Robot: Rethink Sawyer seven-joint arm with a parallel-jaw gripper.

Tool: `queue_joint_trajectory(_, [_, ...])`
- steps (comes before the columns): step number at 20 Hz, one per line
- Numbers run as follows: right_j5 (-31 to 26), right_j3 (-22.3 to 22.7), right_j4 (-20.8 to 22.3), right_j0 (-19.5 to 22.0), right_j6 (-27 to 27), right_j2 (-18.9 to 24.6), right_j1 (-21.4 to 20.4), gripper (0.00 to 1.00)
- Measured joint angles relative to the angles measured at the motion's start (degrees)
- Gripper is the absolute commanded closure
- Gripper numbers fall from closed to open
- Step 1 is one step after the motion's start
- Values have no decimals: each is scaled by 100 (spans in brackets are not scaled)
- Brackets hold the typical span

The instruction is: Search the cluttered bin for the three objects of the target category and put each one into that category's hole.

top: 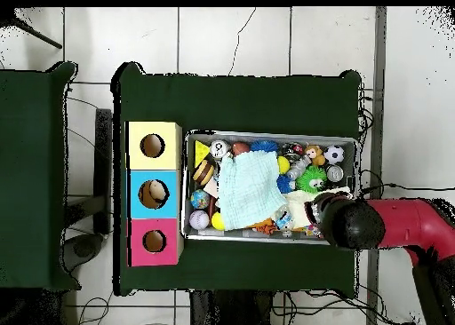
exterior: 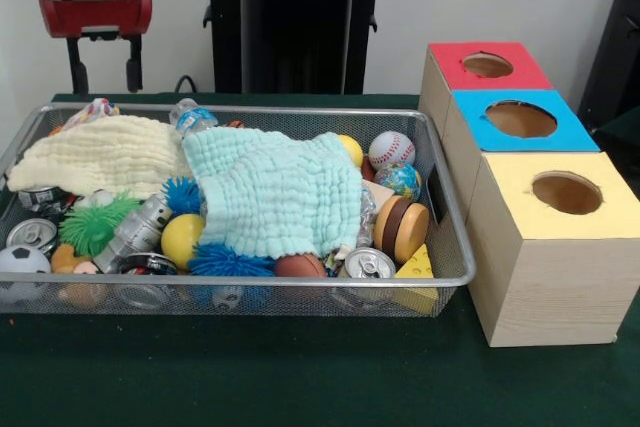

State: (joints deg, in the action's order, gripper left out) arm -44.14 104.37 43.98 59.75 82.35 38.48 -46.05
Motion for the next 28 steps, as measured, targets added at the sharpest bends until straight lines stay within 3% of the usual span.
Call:
queue_joint_trajectory(12, [104,-2,414,333,0,45,394,0])
queue_joint_trajectory(28, [332,-4,813,330,0,55,756,0])
